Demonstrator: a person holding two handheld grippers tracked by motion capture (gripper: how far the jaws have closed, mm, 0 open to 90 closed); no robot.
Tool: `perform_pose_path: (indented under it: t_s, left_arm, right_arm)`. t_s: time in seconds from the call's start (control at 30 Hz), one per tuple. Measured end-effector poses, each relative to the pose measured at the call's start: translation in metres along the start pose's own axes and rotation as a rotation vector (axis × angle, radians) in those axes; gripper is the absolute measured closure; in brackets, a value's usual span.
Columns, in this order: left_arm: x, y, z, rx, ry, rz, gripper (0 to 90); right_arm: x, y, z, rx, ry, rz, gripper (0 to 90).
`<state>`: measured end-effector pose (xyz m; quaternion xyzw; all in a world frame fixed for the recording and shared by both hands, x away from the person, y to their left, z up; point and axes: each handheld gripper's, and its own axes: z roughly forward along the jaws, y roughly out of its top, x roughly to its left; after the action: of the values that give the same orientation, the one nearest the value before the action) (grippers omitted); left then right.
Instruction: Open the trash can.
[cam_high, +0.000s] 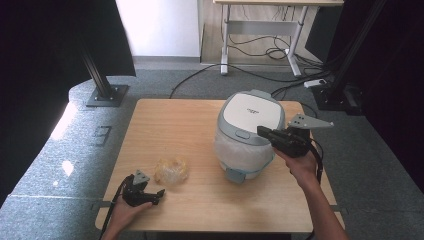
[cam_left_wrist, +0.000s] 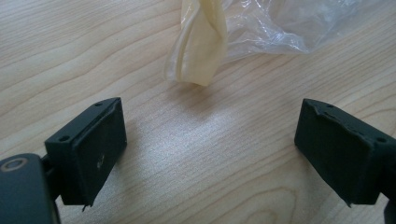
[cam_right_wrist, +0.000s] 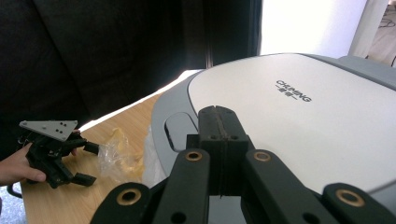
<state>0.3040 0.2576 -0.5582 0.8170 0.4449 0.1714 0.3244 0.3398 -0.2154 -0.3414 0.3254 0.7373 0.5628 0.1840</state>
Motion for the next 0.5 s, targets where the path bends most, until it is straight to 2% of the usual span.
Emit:
perform_pose_path:
  t_s: [0.5]
  left_arm:
    - [0.0,0.0,0.0,-0.001,-0.001,0.002,8.5]
  right_arm:
    - [0.013,0.005,0.021,0.019,0.057,-0.006,89.8]
